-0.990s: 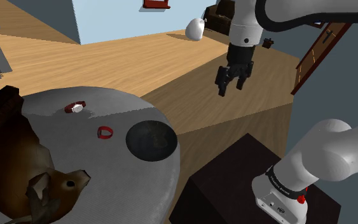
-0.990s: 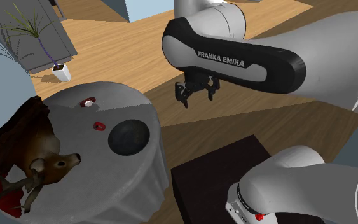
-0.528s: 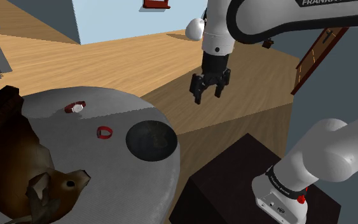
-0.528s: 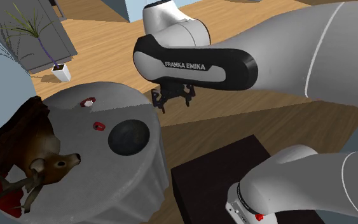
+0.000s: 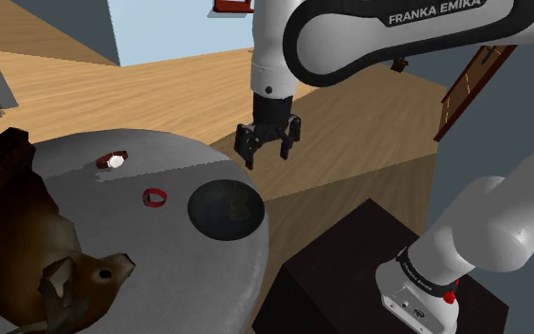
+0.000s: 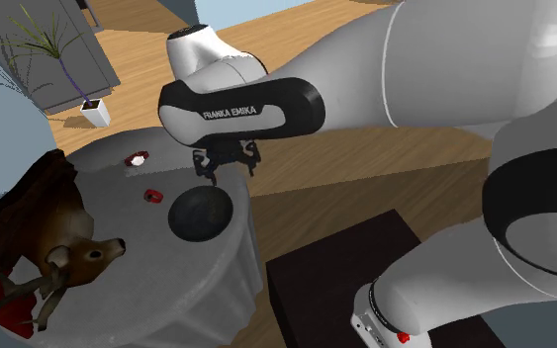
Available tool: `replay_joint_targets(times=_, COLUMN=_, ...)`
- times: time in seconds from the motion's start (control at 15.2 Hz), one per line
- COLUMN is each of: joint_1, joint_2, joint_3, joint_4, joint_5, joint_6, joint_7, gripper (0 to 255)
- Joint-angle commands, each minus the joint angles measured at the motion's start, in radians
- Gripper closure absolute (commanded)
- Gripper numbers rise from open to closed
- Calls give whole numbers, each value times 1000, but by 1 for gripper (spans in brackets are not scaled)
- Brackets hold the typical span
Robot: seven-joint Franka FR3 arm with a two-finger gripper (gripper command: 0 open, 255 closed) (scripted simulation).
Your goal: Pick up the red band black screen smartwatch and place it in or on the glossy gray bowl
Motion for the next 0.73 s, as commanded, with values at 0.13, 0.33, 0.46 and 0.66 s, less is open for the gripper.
replay_joint_targets(times=0.13, joint_1=22, joint_2=149, joint_3=45, joint_4=112, joint_5=-51, joint_6=42, joint_7=107, gripper=0)
replay_joint_targets(times=0.33, joint_1=50, joint_2=264, joint_3=66, joint_4=207, joint_5=-103, joint_6=60, joint_7=187, gripper=0)
replay_joint_targets(times=0.46, joint_1=76, joint_2=343, joint_3=73, joint_4=278, joint_5=-141, joint_6=65, joint_7=237, gripper=0)
replay_joint_targets(times=0.66, joint_1=124, joint_2=463, joint_3=73, joint_4=397, joint_5=-198, joint_6=62, joint_7=307, gripper=0)
